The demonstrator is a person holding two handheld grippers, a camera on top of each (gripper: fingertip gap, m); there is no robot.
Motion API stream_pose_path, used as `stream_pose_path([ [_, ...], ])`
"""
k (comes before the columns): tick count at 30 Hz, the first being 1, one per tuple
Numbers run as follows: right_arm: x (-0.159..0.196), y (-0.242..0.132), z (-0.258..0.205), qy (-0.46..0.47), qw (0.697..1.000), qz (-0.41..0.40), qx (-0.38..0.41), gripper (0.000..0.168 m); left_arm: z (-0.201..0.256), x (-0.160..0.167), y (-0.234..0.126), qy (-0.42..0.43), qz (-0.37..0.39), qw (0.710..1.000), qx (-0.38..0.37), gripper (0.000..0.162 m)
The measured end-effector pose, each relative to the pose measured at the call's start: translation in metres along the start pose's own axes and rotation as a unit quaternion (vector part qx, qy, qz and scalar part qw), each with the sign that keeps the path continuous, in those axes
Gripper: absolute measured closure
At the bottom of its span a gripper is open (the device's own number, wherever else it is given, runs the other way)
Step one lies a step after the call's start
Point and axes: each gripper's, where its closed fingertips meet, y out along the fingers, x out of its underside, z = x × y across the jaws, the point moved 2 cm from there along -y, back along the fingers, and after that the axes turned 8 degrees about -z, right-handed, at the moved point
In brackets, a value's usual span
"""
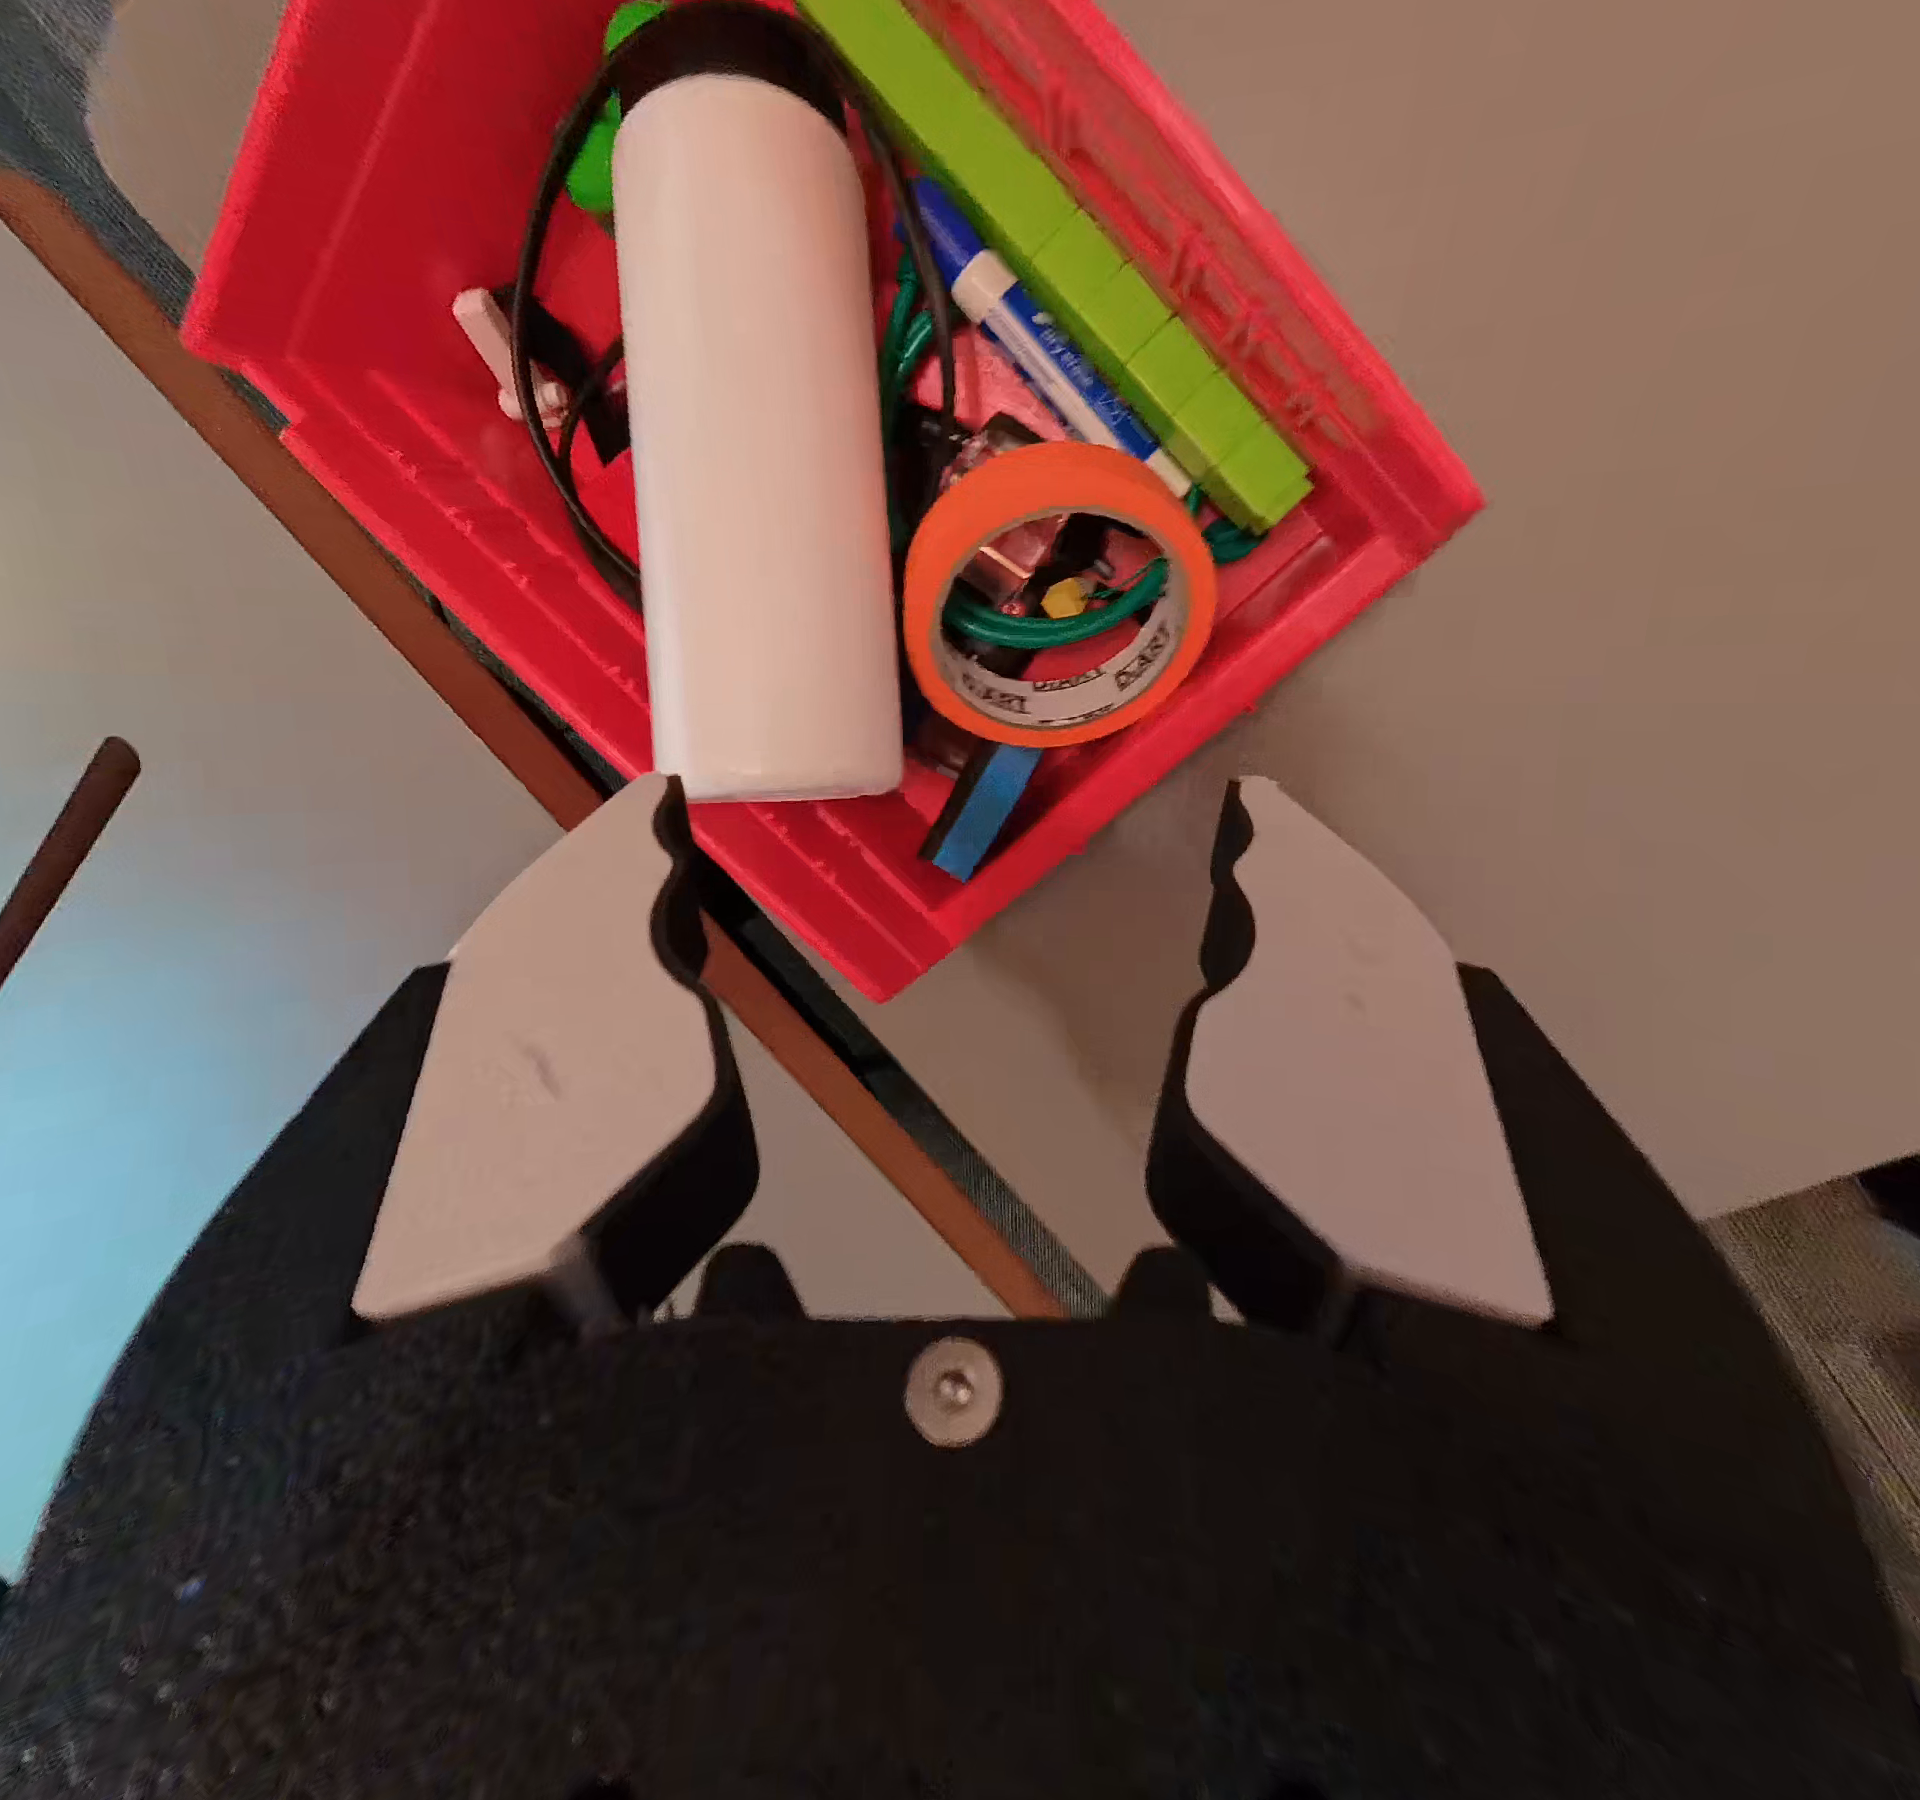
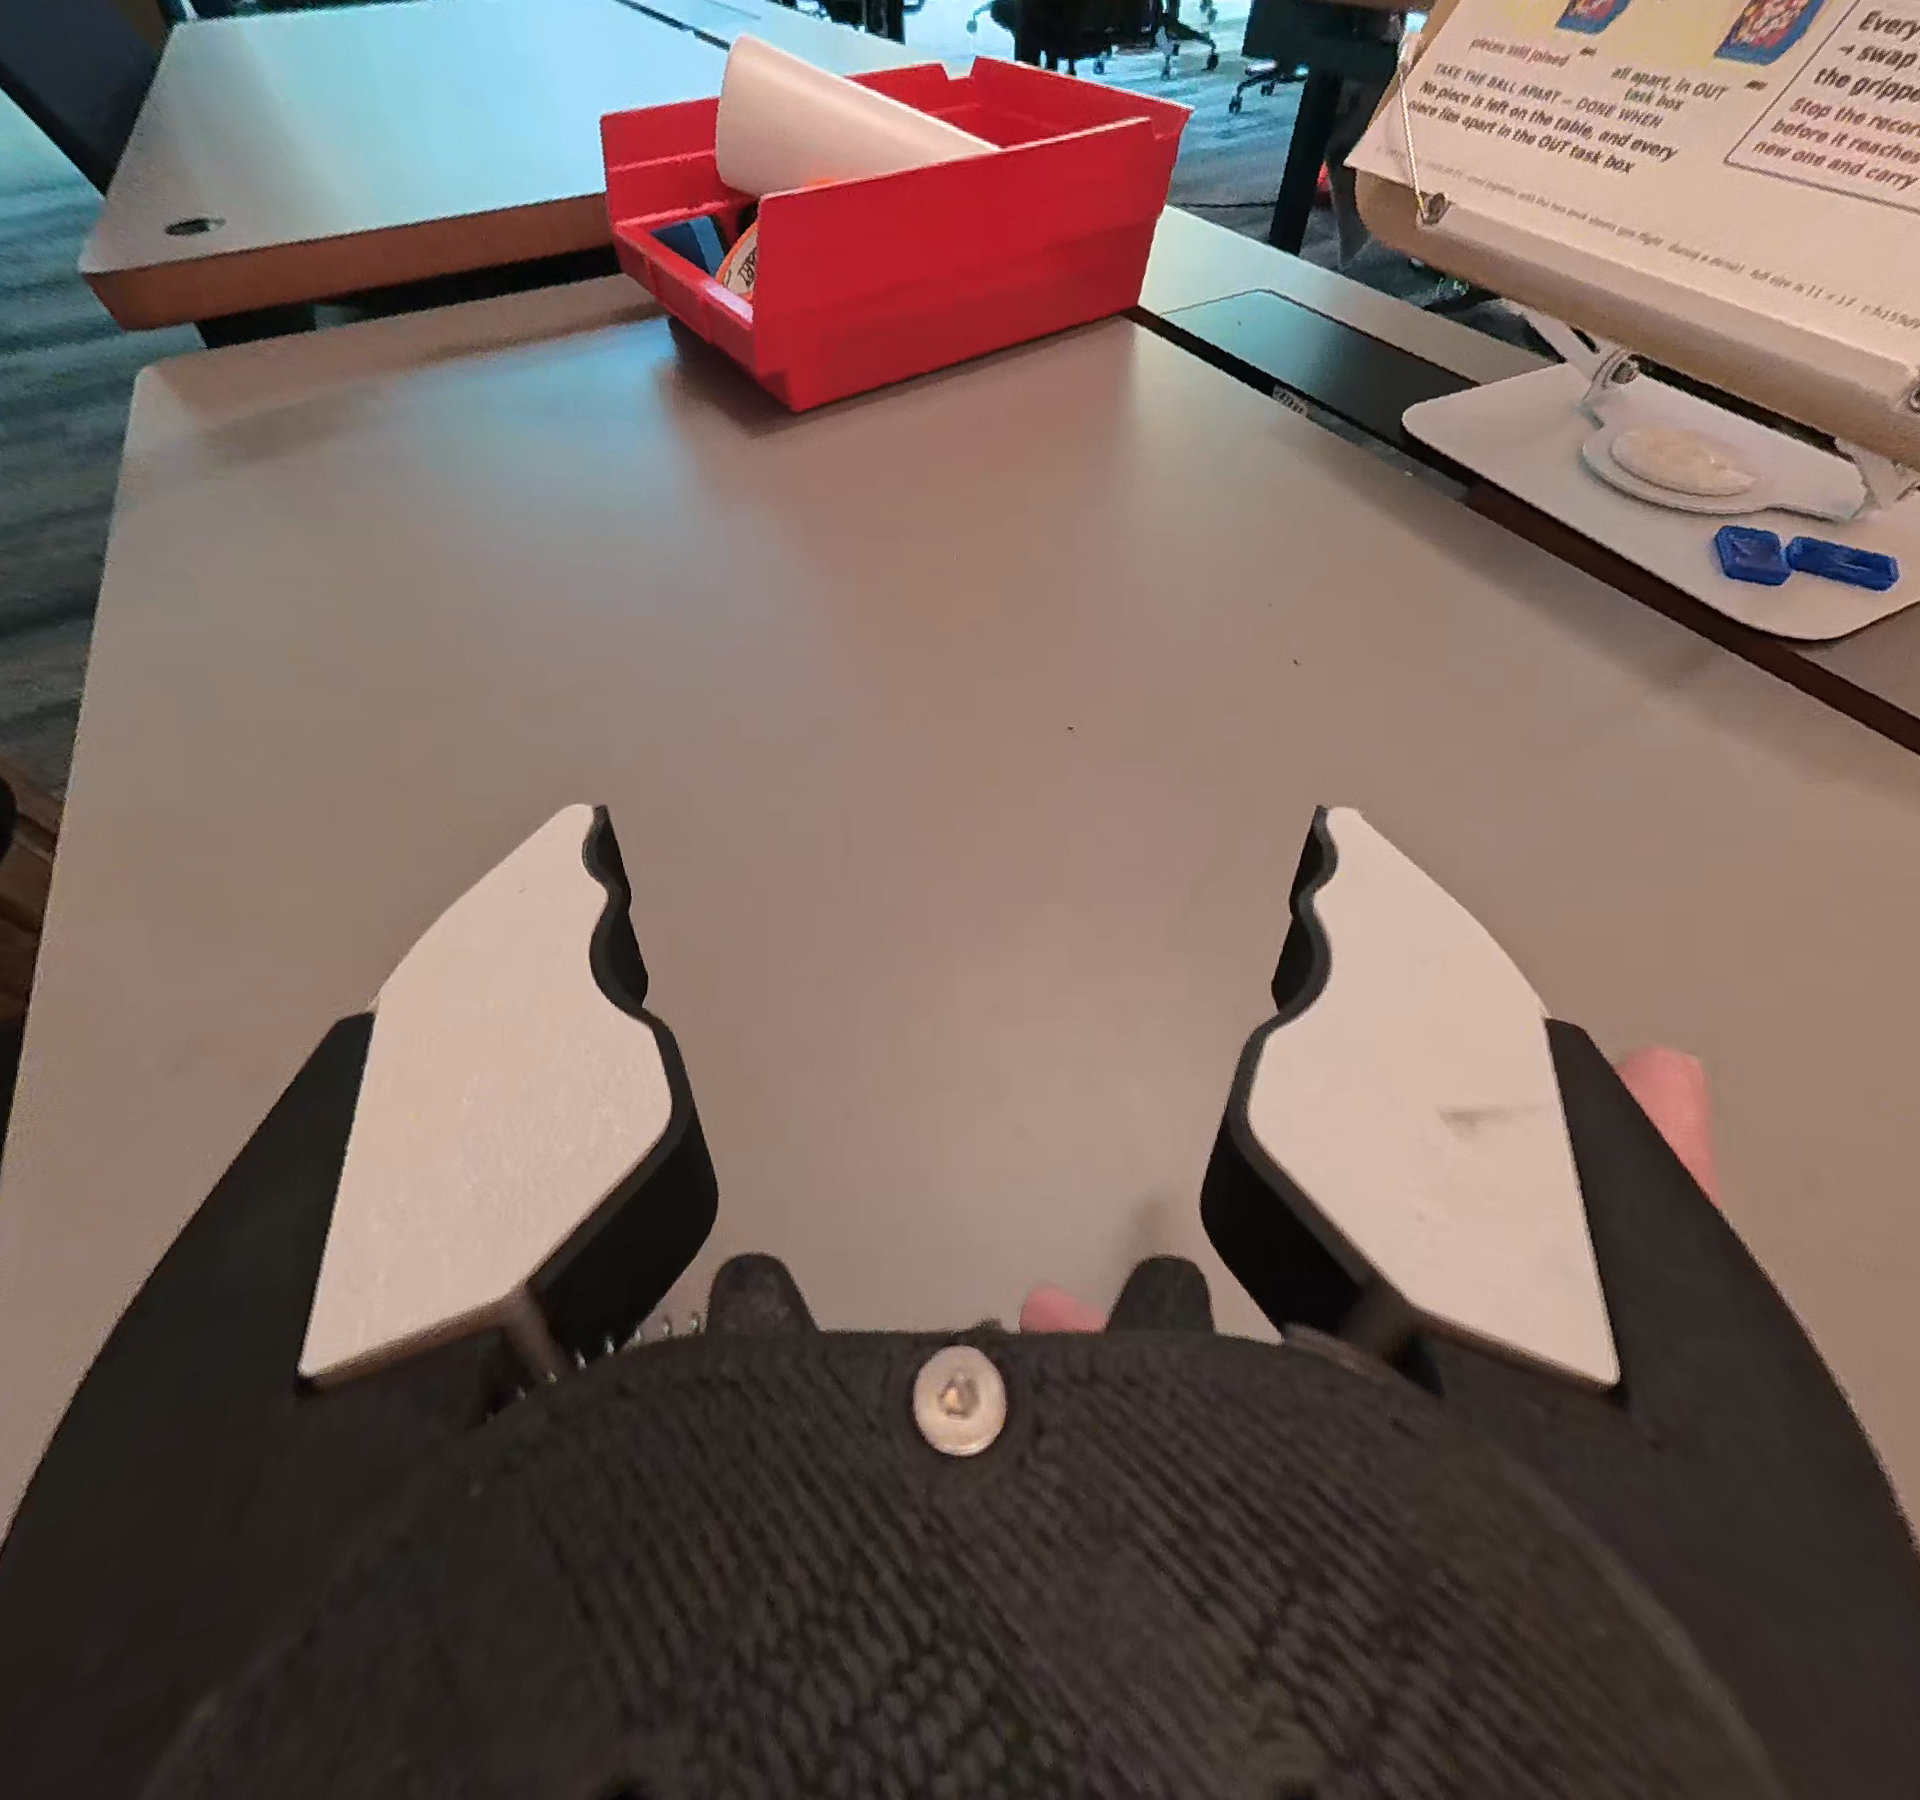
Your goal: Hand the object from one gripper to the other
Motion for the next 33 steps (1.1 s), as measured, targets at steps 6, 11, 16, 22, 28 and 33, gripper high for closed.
stream_pose_path([
  [6, 0.010, 0.001, 0.008, 0.023, 0.999, -0.011, -0.019, 0.050, -0.036, -0.013, 0.039, 0.020, -0.123, 0.992, 0.026, 0.068],
  [11, 0.017, 0.002, 0.015, 0.037, 0.999, -0.016, -0.023, 0.051, -0.051, -0.023, 0.073, 0.016, -0.179, 0.982, 0.052, 0.068],
  [16, 0.031, 0.006, 0.020, 0.038, 0.998, -0.043, -0.026, 0.051, -0.063, -0.029, 0.098, 0.009, -0.211, 0.975, 0.065, 0.071],
  [22, 0.040, 0.012, 0.021, 0.051, 0.997, -0.053, -0.038, 0.052, -0.063, -0.030, 0.124, -0.002, -0.234, 0.968, 0.092, 0.075],
  [28, 0.045, 0.013, 0.022, 0.049, 0.996, -0.059, -0.036, 0.054, -0.058, -0.027, 0.133, -0.020, -0.232, 0.965, 0.124, 0.080],
  [33, 0.044, 0.015, 0.022, 0.055, 0.996, -0.058, -0.038, 0.057, -0.059, -0.030, 0.131, 0.005, -0.199, 0.976, 0.090, 0.082],
])
